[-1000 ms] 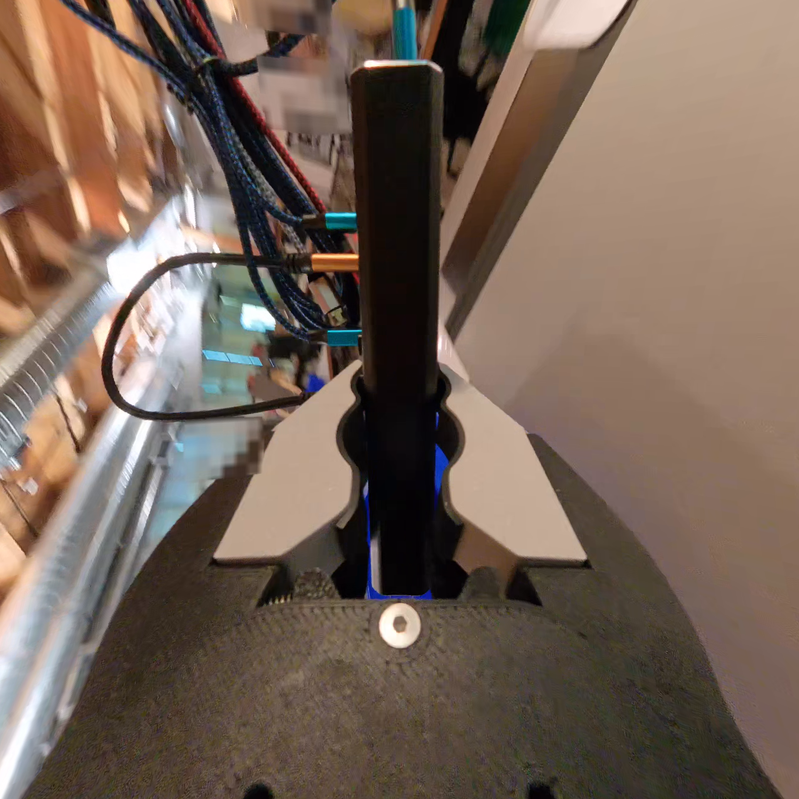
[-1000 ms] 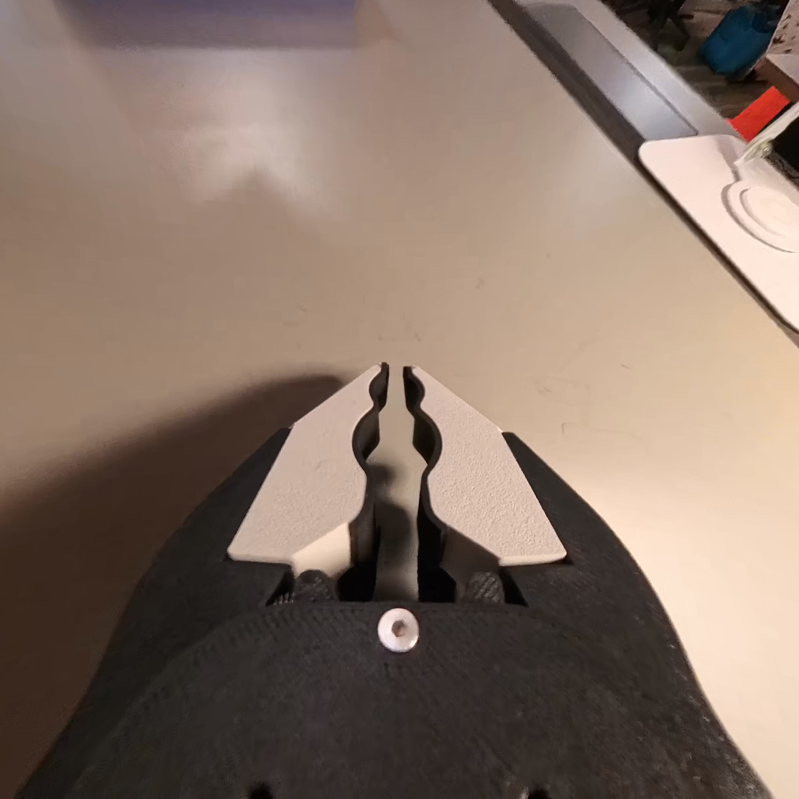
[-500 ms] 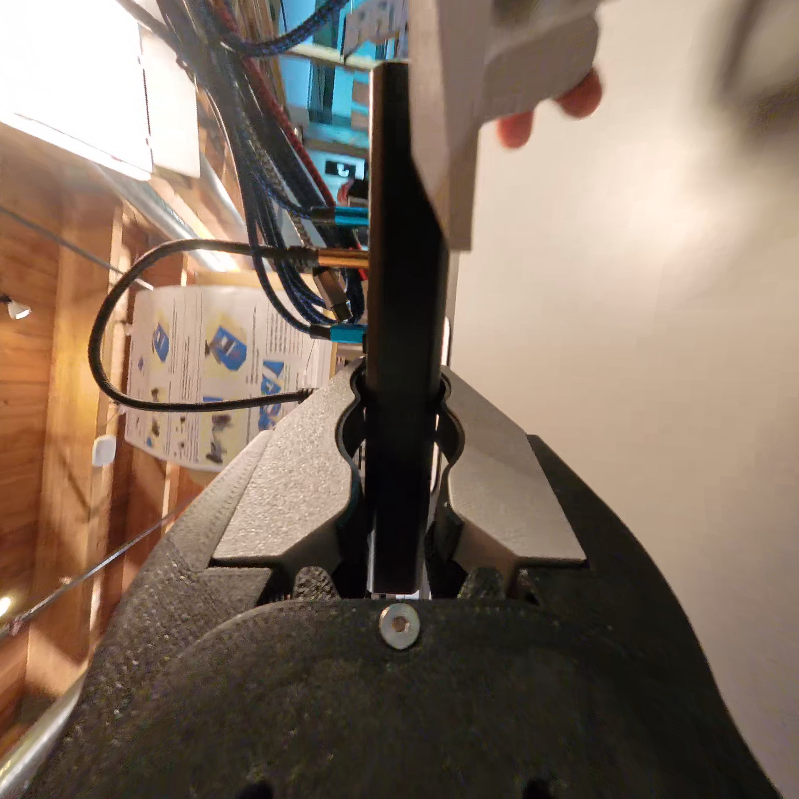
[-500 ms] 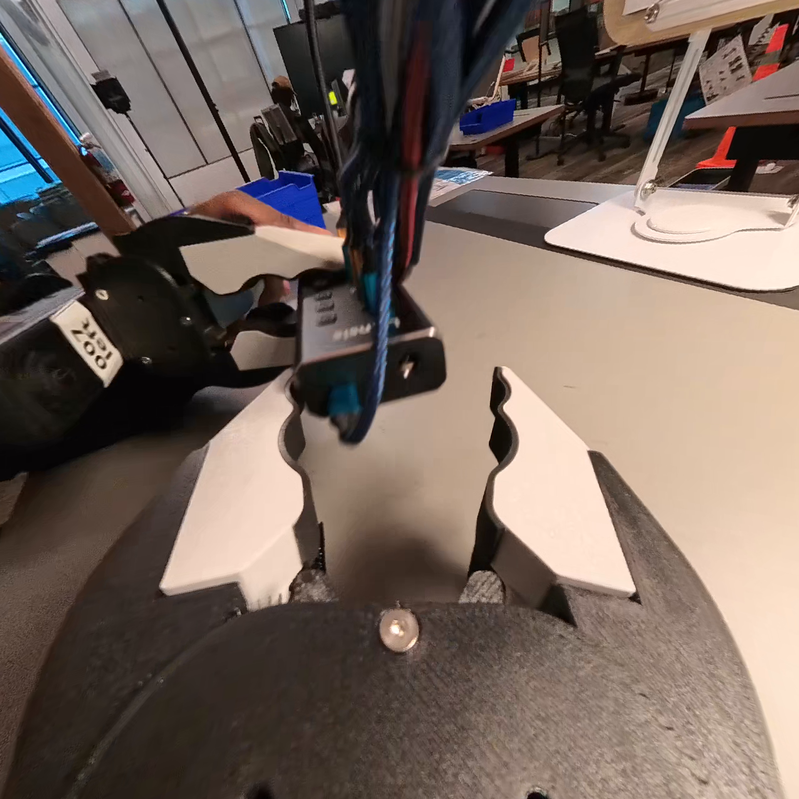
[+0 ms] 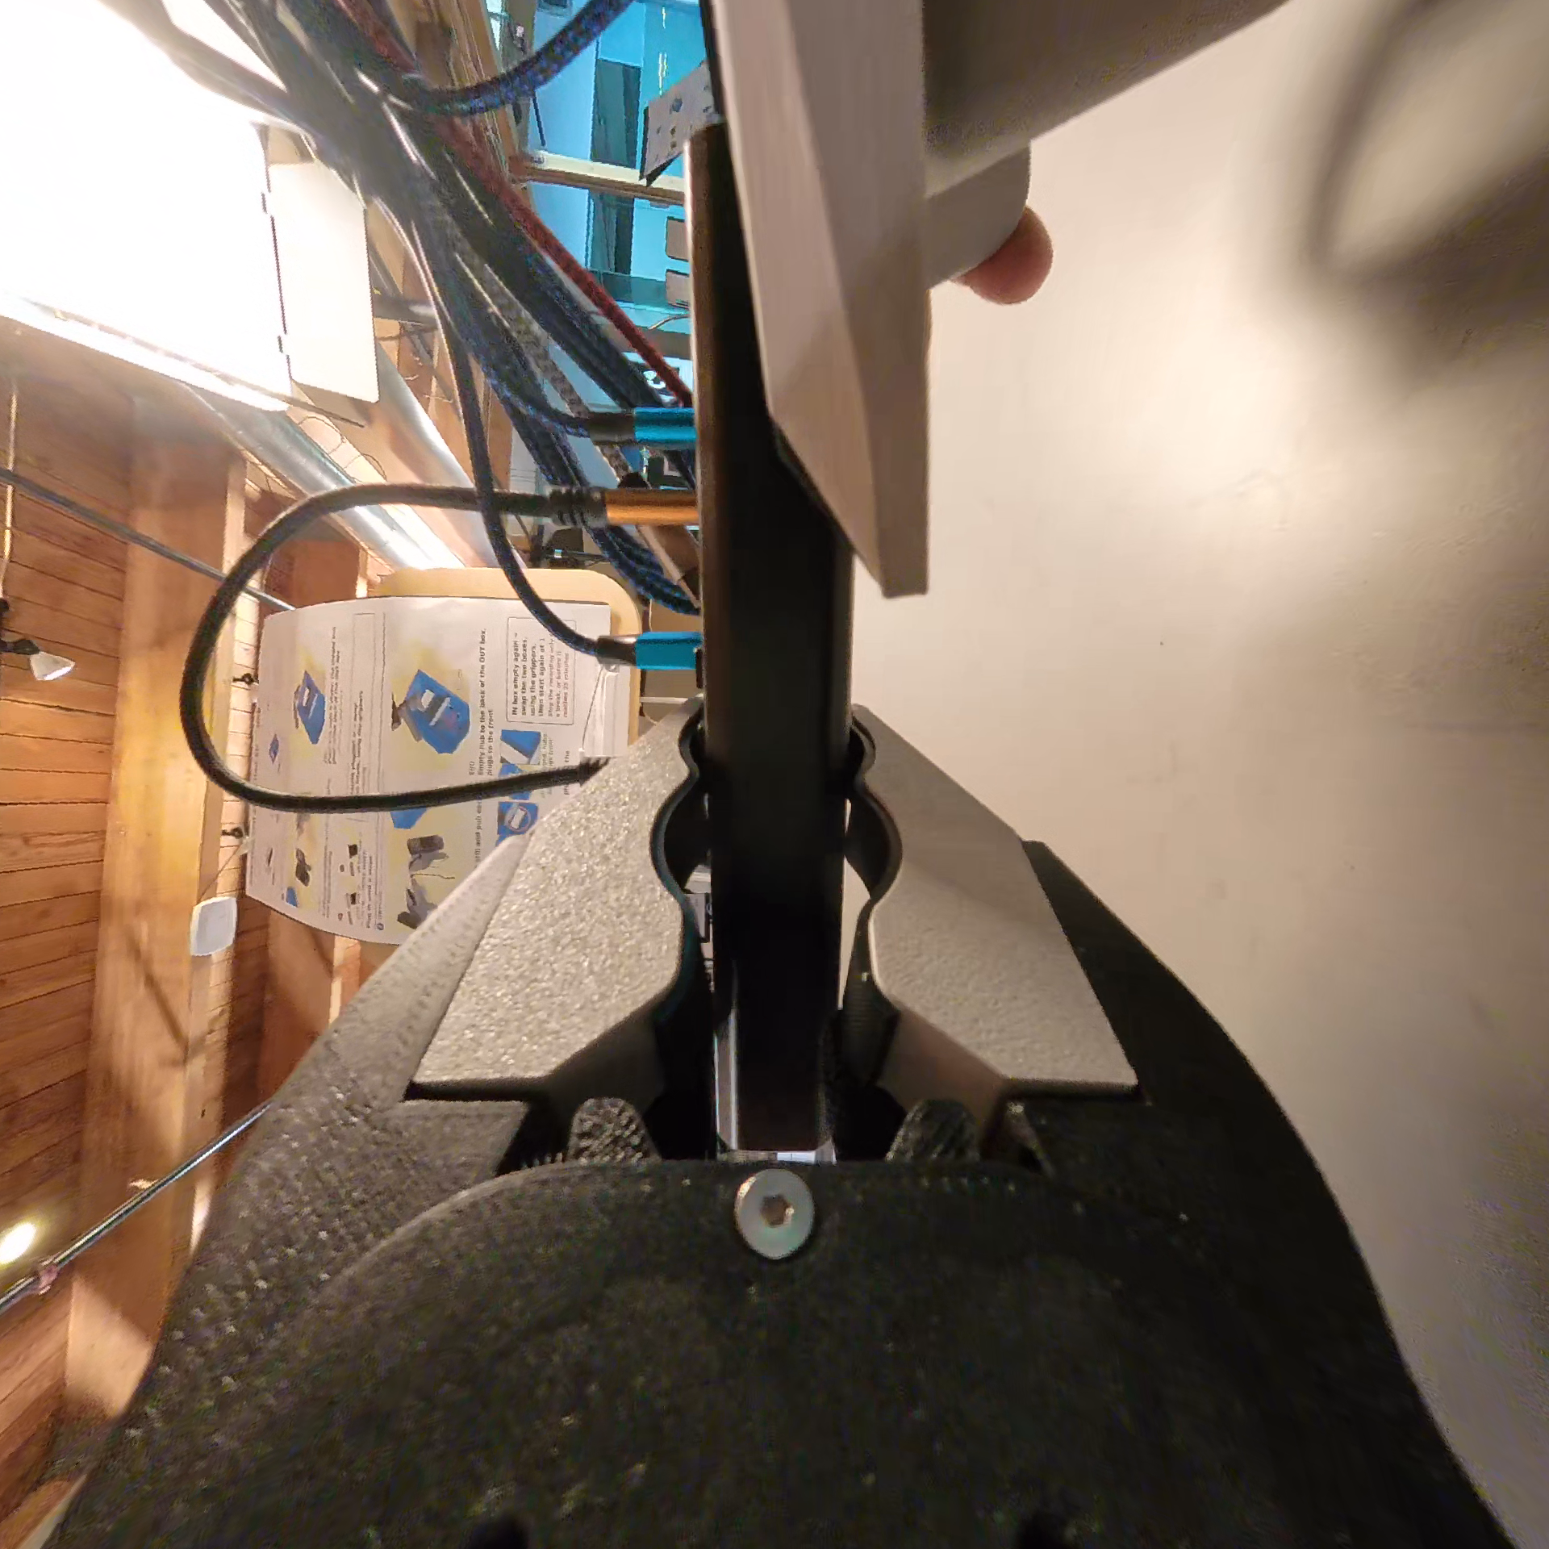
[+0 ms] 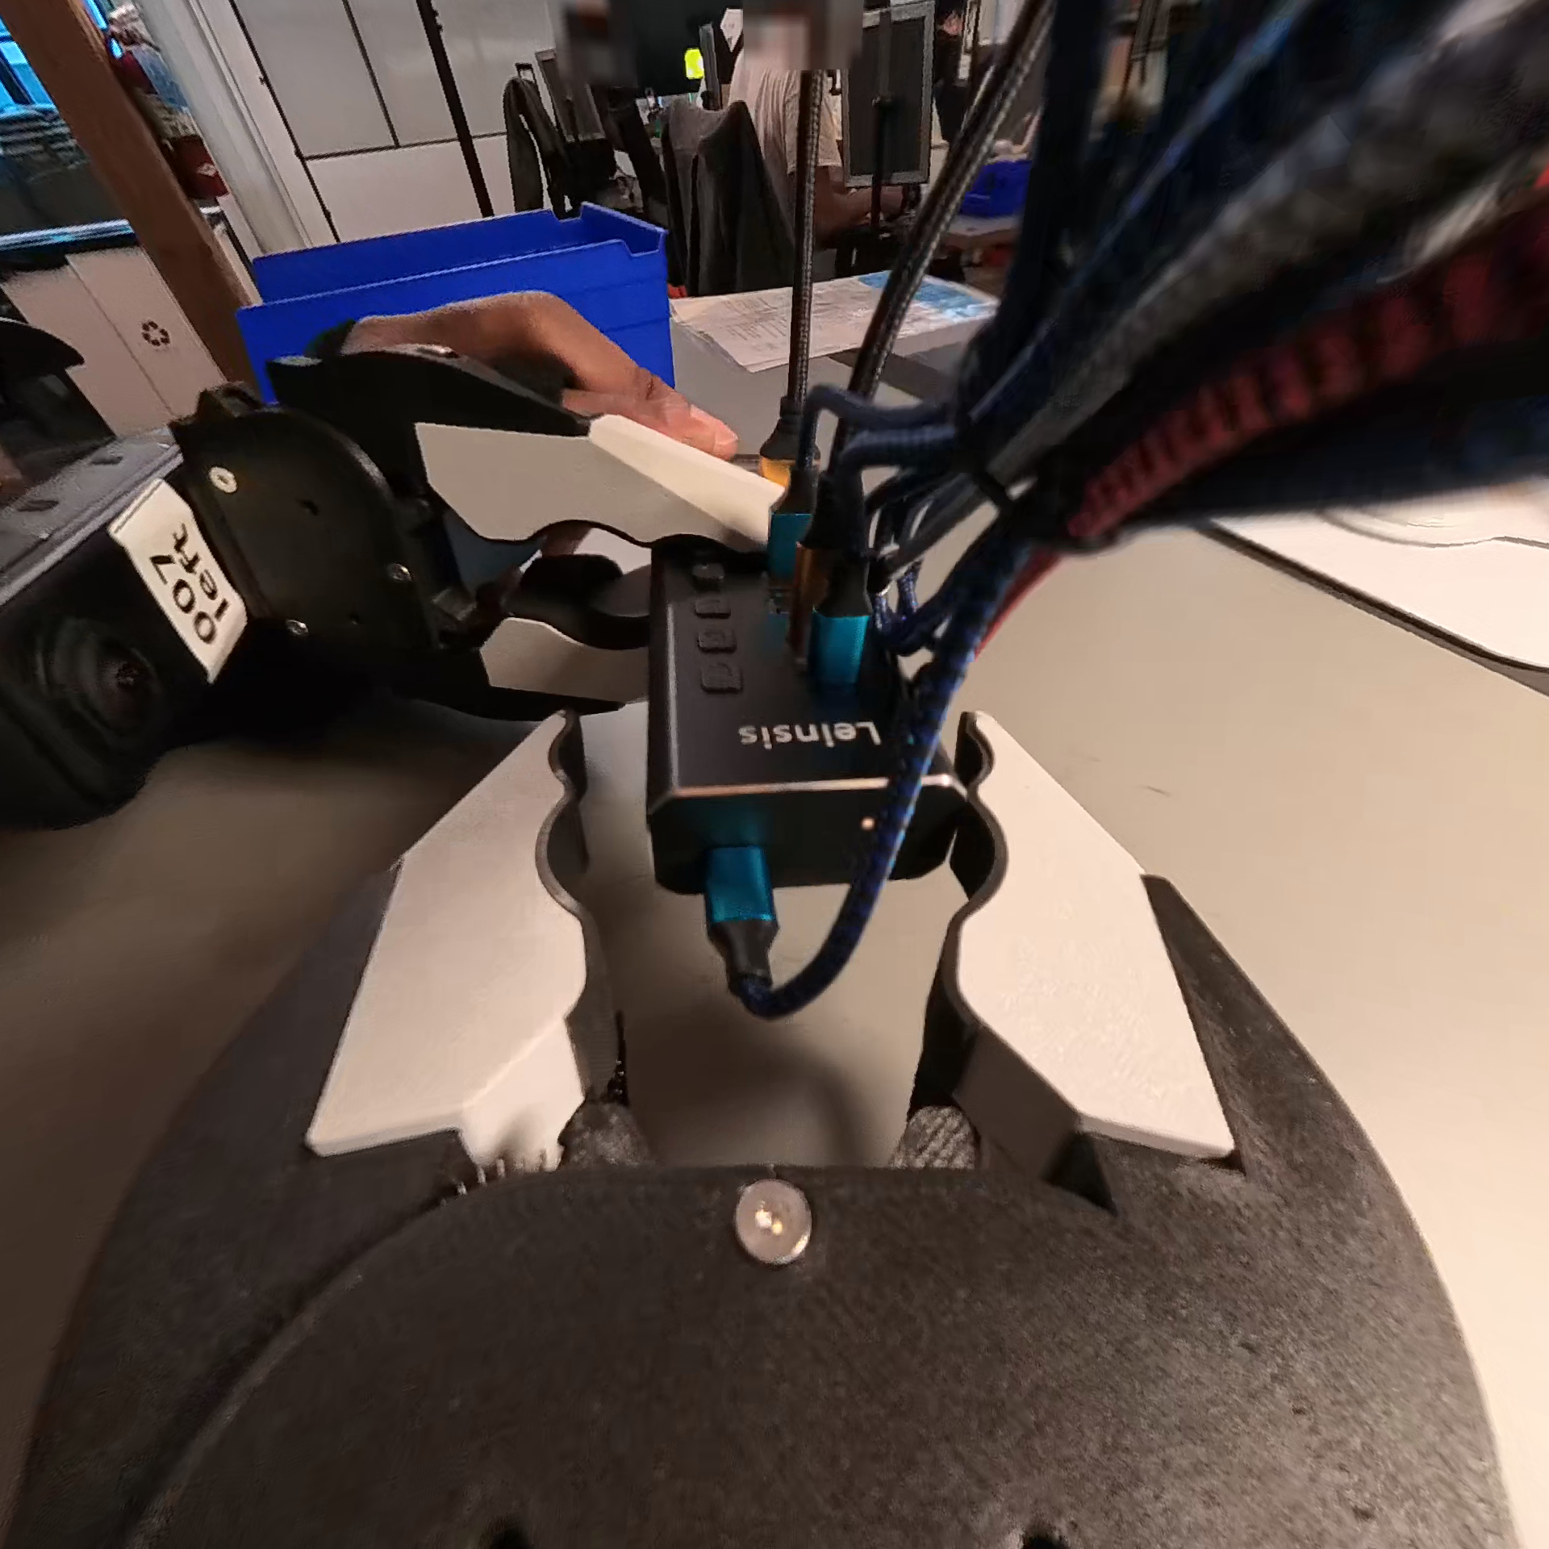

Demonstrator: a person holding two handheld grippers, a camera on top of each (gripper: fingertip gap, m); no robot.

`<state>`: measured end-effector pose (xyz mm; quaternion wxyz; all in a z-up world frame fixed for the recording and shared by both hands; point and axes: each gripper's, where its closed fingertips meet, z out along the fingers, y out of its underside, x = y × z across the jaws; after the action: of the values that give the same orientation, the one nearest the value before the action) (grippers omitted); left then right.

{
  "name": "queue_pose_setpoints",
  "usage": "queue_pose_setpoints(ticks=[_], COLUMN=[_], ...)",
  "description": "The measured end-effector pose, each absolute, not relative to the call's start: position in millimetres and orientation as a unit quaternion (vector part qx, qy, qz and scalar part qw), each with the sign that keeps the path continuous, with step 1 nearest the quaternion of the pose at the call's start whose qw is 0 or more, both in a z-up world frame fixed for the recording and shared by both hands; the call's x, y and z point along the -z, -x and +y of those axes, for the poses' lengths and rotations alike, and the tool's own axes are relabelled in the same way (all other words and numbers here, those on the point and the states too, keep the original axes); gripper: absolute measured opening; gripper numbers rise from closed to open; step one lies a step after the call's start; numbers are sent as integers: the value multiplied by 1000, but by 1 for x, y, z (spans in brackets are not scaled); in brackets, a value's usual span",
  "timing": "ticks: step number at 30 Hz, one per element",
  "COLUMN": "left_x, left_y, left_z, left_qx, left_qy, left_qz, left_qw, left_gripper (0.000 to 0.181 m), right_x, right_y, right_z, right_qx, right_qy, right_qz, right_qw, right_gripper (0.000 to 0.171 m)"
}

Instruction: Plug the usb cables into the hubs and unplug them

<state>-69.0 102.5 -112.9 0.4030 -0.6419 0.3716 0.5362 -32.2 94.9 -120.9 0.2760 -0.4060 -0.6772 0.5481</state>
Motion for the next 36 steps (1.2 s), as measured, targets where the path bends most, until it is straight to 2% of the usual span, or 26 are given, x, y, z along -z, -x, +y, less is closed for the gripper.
queue_pose_setpoints(ticks=[1, 6, 9, 36], left_x=[113, 119, 116, 113], left_y=[68, 55, 52, 49], left_z=[103, 107, 109, 108], left_qx=[-537, -537, -538, -542], left_qy=[641, 635, 637, 638], left_qz=[373, 389, 379, 364], left_qw=[401, 396, 401, 409], left_gripper=[30, 30, 30, 30], right_x=[121, 120, 123, 122], right_y=[32, 34, 35, 35], right_z=[95, 96, 99, 96], right_qx=[-548, -540, -524, -535], right_qy=[407, 409, 411, 416], right_qz=[-676, -673, -679, -676], right_qw=[277, 296, 308, 289], right_gripper=[89, 78, 76, 84])
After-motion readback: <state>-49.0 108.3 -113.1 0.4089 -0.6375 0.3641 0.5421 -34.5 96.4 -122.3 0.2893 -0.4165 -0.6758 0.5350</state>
